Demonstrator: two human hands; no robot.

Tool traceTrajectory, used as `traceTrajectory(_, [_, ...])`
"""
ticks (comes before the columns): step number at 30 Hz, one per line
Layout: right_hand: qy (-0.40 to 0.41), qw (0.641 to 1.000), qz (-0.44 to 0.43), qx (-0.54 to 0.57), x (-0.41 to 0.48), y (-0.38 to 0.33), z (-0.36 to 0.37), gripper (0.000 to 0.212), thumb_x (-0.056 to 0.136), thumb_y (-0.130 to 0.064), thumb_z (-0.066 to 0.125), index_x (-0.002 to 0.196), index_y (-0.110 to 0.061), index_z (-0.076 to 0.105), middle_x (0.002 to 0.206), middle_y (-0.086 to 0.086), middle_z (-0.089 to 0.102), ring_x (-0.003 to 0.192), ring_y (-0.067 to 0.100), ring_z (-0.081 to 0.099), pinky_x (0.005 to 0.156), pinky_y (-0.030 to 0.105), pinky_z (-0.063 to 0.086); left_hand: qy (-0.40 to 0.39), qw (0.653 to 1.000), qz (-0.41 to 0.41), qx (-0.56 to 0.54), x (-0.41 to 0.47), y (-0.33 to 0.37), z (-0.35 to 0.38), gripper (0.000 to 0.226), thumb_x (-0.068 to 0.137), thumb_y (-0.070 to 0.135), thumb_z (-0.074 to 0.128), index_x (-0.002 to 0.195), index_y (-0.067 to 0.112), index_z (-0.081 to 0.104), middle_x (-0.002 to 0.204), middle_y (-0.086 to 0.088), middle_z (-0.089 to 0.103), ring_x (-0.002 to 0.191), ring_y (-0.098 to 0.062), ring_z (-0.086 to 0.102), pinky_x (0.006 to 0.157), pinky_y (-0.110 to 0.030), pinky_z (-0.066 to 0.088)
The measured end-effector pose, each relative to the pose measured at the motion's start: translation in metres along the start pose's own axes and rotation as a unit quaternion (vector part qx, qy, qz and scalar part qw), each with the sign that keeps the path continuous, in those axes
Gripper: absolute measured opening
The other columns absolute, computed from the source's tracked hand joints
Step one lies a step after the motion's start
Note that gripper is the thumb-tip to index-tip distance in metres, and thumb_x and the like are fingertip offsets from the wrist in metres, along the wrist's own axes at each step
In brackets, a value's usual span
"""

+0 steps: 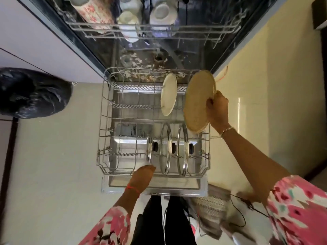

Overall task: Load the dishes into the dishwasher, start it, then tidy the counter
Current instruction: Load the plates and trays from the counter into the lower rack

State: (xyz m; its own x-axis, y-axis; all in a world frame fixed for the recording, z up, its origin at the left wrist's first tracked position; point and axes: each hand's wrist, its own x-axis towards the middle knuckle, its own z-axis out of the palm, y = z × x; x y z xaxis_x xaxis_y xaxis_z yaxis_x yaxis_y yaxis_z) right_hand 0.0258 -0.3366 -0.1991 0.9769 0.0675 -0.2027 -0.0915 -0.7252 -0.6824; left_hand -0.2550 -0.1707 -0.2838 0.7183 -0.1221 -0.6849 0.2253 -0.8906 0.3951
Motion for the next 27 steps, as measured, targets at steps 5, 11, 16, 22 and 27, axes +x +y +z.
traceTrajectory(5, [-0.040,0.999,-0.005,0.014,0.039,0.007,0.041,0.018,0.092,0.002,0.040,0.097,0.008,0.056,0.084,0.017,0.061,0.070,0.023,0.053,0.054,0.014,0.040,-0.007,1.000,0.023,0.000,0.022,-0.020,0.024,0.022,0.053,0.004,0.084,0.069,0.015,0.073,0.063,-0.007,0.068,0.056,-0.022,0.068,0.053,-0.024,0.053])
traceTrajectory(11, [-0.062,0.998,0.010,-0.011,0.062,0.003,0.069,0.021,0.092,0.005,0.036,0.100,0.008,0.055,0.084,0.007,0.051,0.070,0.019,0.046,0.044,0.007,0.032,-0.076,0.996,0.025,-0.039,0.028,-0.027,0.033,0.010,0.056,0.023,0.065,0.059,0.031,0.071,0.057,0.011,0.064,0.050,-0.001,0.061,0.050,-0.010,0.049])
traceTrajectory(16, [-0.094,0.995,0.004,-0.016,0.070,0.007,0.089,0.020,0.091,0.001,0.038,0.101,0.004,0.056,0.092,0.019,0.061,0.078,0.021,0.051,0.061,0.013,0.039,-0.066,0.997,0.017,-0.036,0.028,-0.027,0.035,0.021,0.092,0.011,0.054,0.106,0.011,0.070,0.107,-0.008,0.067,0.101,-0.022,0.062,0.092,-0.024,0.046])
traceTrajectory(22, [-0.121,0.991,0.049,-0.007,0.071,0.009,0.091,0.029,0.093,-0.004,0.048,0.122,0.002,0.050,0.118,0.019,0.060,0.107,0.030,0.058,0.073,0.017,0.039,-0.061,0.998,0.013,-0.010,0.034,-0.027,0.039,0.025,0.096,0.015,0.049,0.116,0.013,0.064,0.119,-0.004,0.062,0.111,-0.015,0.056,0.097,-0.020,0.038])
traceTrajectory(27, [-0.161,0.985,0.060,-0.023,0.070,0.008,0.086,0.034,0.093,-0.010,0.051,0.125,0.001,0.050,0.123,0.017,0.059,0.112,0.031,0.057,0.078,0.018,0.041,-0.091,0.996,-0.019,0.013,0.032,-0.021,0.032,0.027,0.097,0.013,0.042,0.116,0.010,0.062,0.118,-0.006,0.061,0.109,-0.017,0.057,0.094,-0.021,0.039])
